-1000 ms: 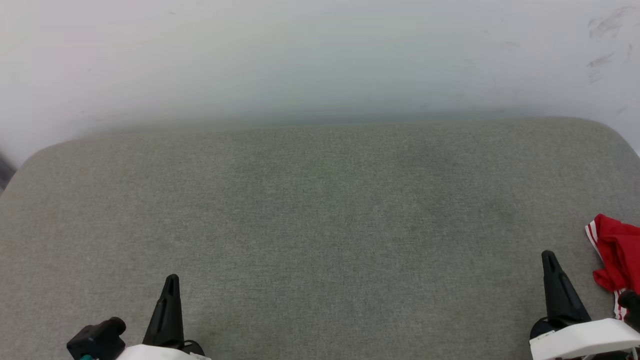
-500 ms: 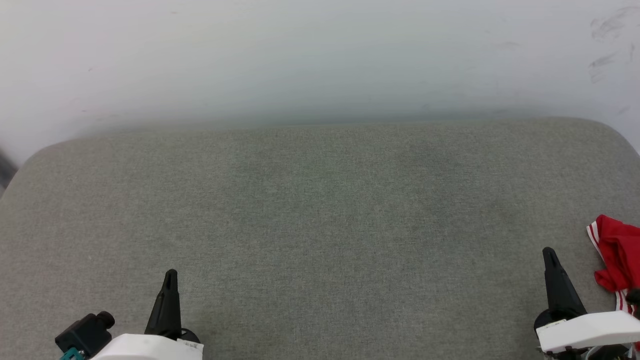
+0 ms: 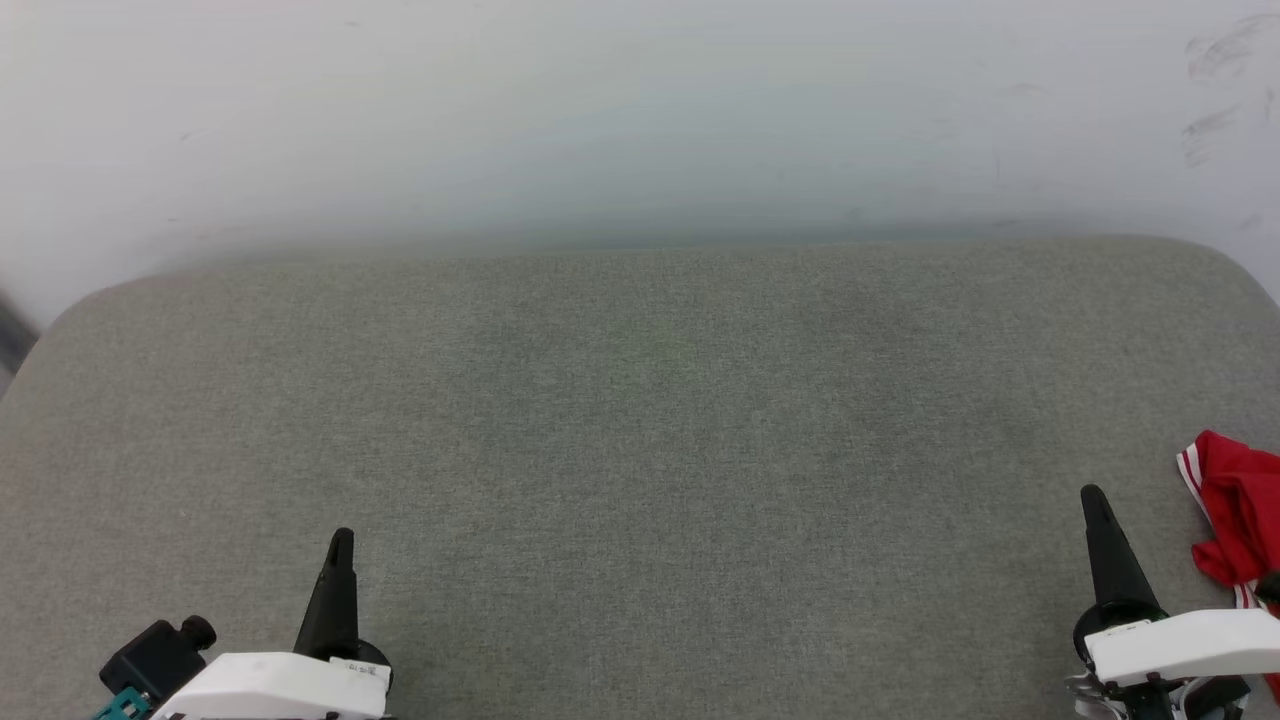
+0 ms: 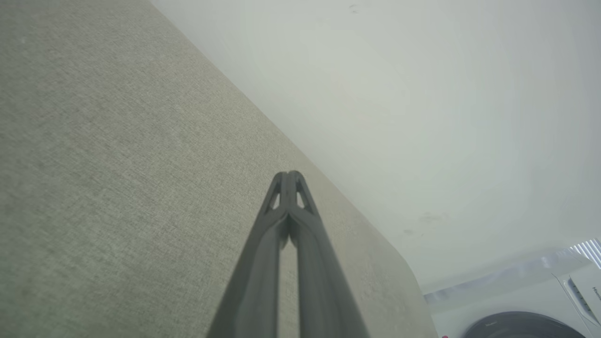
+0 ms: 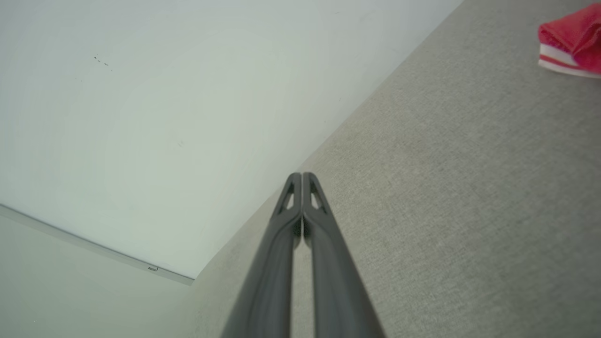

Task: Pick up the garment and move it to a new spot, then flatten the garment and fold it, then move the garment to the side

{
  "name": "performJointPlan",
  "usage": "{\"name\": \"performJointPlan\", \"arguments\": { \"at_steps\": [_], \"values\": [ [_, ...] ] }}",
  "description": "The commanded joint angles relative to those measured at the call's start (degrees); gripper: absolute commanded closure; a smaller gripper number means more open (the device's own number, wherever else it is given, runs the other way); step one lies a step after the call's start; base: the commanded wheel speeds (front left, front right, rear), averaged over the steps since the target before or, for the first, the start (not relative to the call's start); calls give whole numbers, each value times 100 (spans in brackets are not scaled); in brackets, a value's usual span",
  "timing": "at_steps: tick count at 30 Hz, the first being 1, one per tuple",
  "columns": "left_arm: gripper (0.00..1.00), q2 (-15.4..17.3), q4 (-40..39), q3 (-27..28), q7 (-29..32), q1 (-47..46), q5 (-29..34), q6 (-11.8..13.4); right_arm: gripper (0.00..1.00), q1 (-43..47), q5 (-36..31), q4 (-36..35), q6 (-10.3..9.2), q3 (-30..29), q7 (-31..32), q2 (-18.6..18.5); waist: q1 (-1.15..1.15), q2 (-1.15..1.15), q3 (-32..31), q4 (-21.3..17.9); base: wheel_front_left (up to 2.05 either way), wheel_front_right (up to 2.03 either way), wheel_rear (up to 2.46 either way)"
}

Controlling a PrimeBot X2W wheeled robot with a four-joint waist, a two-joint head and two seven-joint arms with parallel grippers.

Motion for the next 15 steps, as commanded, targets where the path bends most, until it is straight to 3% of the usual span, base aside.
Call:
{"name": "performJointPlan", "arguments": {
  "at_steps": [1,15],
  "values": [
    [100,41,-20,31,44,-172,-194,-14,100,-153,193,-38,0,-34,44,13,-1,0,0,2,0,0,0],
    [100,41,129,89,282,-324,-1116,-41,100,-254,1038,49,0,-99,281,83,-1,0,4,23,0,0,0]
  ]
}}
